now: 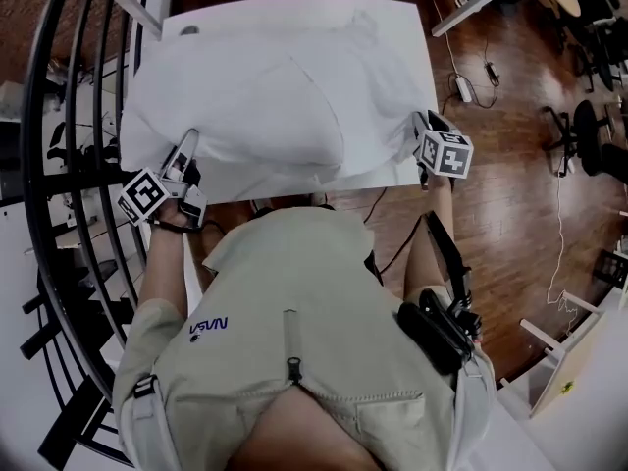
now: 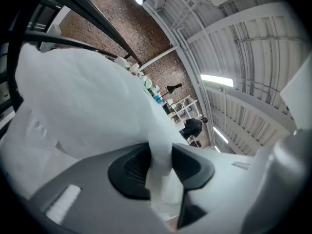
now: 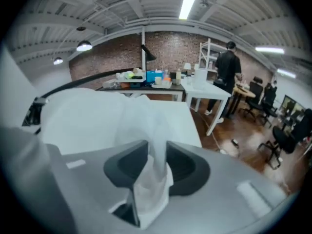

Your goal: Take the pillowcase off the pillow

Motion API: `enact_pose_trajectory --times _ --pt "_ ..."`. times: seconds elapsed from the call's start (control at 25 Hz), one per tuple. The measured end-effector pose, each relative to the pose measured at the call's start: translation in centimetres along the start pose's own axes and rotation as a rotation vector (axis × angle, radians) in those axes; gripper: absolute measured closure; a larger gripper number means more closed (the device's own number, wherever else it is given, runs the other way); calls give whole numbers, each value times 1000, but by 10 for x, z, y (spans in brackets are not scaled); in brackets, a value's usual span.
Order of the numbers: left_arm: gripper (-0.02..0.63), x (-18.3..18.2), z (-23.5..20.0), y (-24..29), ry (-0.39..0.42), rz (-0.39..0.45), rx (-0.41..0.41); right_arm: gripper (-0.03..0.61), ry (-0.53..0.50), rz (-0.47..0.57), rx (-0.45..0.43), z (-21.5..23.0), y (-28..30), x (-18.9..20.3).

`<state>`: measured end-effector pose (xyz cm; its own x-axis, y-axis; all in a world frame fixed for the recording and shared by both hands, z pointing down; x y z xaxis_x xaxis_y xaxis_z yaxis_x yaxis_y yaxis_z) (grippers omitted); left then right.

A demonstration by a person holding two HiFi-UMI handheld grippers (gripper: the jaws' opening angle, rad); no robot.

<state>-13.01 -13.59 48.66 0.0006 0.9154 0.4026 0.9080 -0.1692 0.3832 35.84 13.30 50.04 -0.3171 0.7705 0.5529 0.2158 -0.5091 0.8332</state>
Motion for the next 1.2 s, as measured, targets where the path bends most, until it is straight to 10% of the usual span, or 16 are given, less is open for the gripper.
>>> enact_pose_trajectory --times 0.24,0.48,0.8,1.04,1.2 --pt "394 26 -9 -15 214 -251 -122 401 120 114 -125 -5 -40 -8" --pt "394 40 20 -49 434 -402 -56 383 16 231 -160 -25 -78 -52" --pt "533 0 74 -58 683 -374 52 383 -317 47 -246 -79 -79 -80" --pt "327 -43 109 -3 962 -211 -44 383 -629 -135 -301 -105 -93 -76" --pt "278 -57 118 45 1055 -197 -75 383 -700 -69 -320 -112 -114 -92"
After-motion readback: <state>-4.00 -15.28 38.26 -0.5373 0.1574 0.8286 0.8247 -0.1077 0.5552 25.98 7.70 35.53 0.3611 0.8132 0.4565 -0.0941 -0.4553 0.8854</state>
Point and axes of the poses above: the fingertips, and each gripper's own axes: y forward along the fingers, z to its right, x out of its underside, the point moved 7 cm from there along -y, backward along the fingers, and after that the axes turned 13 degrees about -z, right-handed, at the moved point
